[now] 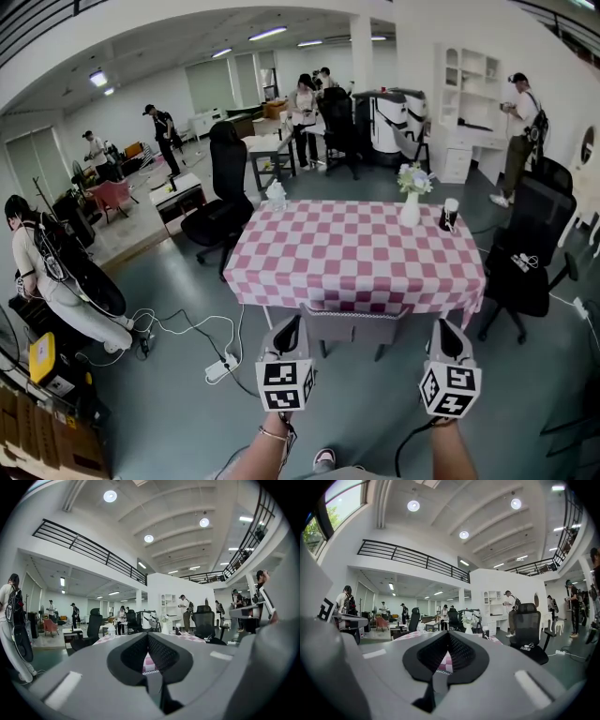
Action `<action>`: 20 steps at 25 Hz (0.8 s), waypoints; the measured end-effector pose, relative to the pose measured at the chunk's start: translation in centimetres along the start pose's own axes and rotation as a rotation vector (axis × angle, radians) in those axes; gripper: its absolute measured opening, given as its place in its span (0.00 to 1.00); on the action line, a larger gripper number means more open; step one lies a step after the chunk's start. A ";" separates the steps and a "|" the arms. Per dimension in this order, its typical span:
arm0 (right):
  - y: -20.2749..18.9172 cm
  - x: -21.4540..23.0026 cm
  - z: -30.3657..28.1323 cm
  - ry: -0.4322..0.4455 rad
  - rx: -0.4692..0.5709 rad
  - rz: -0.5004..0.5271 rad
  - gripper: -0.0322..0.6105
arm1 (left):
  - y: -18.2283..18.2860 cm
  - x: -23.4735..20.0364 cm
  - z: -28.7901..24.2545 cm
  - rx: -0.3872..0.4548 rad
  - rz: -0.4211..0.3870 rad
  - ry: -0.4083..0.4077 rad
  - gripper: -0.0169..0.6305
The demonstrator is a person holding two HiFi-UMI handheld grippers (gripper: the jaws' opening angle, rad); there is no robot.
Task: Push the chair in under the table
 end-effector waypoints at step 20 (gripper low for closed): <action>-0.1 0.7 -0.7 0.003 -0.001 0.004 0.06 | -0.1 -0.1 -1.4 0.002 0.013 -0.015 0.03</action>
Point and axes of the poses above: the fingertips, and each gripper's own axes: z backward along the fingers, x to its right, y out of its top, the point moved 6 cm from there along z, backward along the fingers, and after that the axes turned 4 degrees about x, right-handed, at the moved point
